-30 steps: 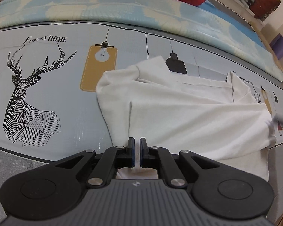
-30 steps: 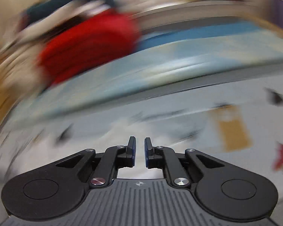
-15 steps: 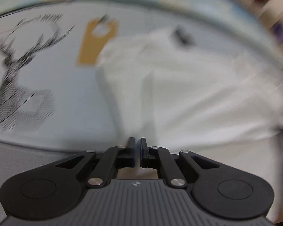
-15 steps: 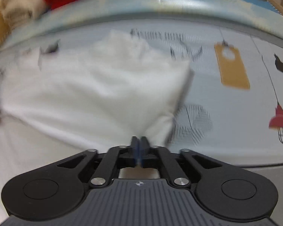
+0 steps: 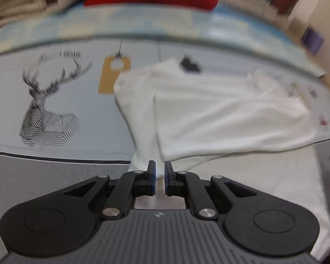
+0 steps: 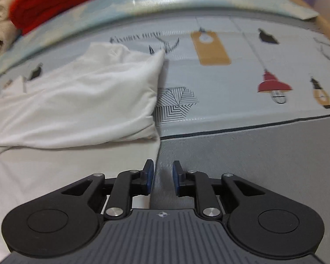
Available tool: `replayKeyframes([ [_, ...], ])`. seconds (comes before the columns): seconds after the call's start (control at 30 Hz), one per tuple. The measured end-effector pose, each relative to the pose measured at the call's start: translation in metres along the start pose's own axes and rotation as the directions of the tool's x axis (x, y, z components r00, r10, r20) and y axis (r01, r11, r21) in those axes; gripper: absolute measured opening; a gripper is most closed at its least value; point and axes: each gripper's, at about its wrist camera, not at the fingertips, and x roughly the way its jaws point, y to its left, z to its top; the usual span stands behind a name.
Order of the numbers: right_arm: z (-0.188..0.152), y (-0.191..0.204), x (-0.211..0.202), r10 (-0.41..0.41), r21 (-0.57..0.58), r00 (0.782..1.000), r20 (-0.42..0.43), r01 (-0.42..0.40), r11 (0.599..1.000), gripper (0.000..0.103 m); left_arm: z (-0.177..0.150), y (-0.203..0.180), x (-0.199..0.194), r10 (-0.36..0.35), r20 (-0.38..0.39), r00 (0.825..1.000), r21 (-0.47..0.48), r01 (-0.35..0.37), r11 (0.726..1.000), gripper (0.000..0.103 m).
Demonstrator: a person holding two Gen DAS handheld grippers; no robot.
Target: Fold small clothes
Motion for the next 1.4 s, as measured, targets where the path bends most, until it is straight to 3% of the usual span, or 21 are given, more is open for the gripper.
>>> replayKeyframes([
  [0.13,-0.034,0.0,-0.043,0.013,0.02,0.998,0.061,-0.014,1.0,0.03,-0.032,-0.005,-0.043,-0.005,0.033,0.999,-0.002,0.005,1.0,0.009],
  [0.27,-0.07,0.009,-0.08,0.013,-0.008,0.992,0.128,-0.012,1.0,0.031,-0.09,-0.005,-0.077,0.004,0.046,0.999,-0.009,-0.004,1.0,0.012],
  [0.37,-0.101,0.009,-0.105,0.025,0.007,0.98,0.196,-0.027,1.0,0.039,-0.138,-0.004,-0.095,0.006,0.07,0.997,-0.006,-0.005,1.0,0.015],
  [0.47,-0.141,0.006,-0.117,0.026,0.05,0.974,0.227,-0.038,0.998,0.041,-0.186,0.005,-0.099,0.027,0.018,0.999,-0.05,-0.027,0.998,0.016],
  [0.53,-0.166,0.002,-0.118,0.014,0.1,0.979,0.201,-0.035,0.994,0.041,-0.204,0.011,-0.103,0.019,-0.026,0.999,-0.109,-0.022,0.994,0.016],
  [0.6,-0.187,-0.001,-0.119,0.014,0.168,0.983,0.185,-0.046,0.985,0.041,-0.206,0.017,-0.111,0.009,-0.064,0.998,-0.175,-0.02,0.984,0.016],
  [0.67,-0.199,0.0,-0.122,0.019,0.22,0.985,0.169,-0.057,0.974,0.041,-0.2,0.022,-0.127,-0.016,-0.024,1.0,-0.214,0.011,0.977,0.016],
  [0.73,-0.202,0.006,-0.128,0.008,0.229,0.985,0.173,-0.048,0.972,0.041,-0.199,0.025,-0.137,-0.037,0.02,0.999,-0.223,0.04,0.974,0.026],
  [0.83,-0.194,0.015,-0.142,-0.011,0.218,0.985,0.174,-0.027,0.975,0.041,-0.216,0.034,-0.136,-0.052,0.029,0.998,-0.249,0.058,0.967,0.028],
  [0.9,-0.188,0.016,-0.148,-0.009,0.19,0.98,0.2,-0.03,0.981,0.041,-0.223,0.044,-0.121,-0.009,-0.065,0.998,-0.308,-0.011,0.951,0.028],
  [1.03,-0.197,0.009,-0.122,-0.089,0.134,0.976,0.201,0.063,0.989,0.041,-0.214,0.056,-0.115,-0.061,-0.042,0.997,-0.377,0.041,0.925,0.028],
  [1.1,-0.199,0.001,-0.096,-0.123,0.159,0.988,0.09,0.108,0.981,0.041,-0.215,0.057,-0.108,-0.082,-0.061,0.995,-0.392,0.051,0.919,0.028],
  [1.13,-0.2,-0.002,-0.093,-0.096,0.186,0.99,0.101,0.076,0.98,0.041,-0.216,0.056,-0.104,-0.095,-0.079,0.992,-0.396,0.056,0.917,0.028],
  [1.23,-0.2,-0.006,-0.082,-0.093,0.155,0.992,0.085,0.079,0.985,0.04,-0.216,0.048,-0.094,-0.118,-0.122,0.986,-0.36,0.067,0.931,0.033],
  [1.33,-0.206,-0.017,-0.07,-0.077,0.185,0.997,0.022,0.072,0.98,0.04,-0.217,0.038,-0.079,-0.09,-0.193,0.977,-0.29,0.031,0.956,0.034],
  [1.4,-0.209,-0.02,-0.066,-0.054,0.192,0.999,0.001,0.053,0.98,0.04,-0.219,0.035,-0.073,-0.078,-0.228,0.971,-0.284,0.01,0.959,0.034],
])
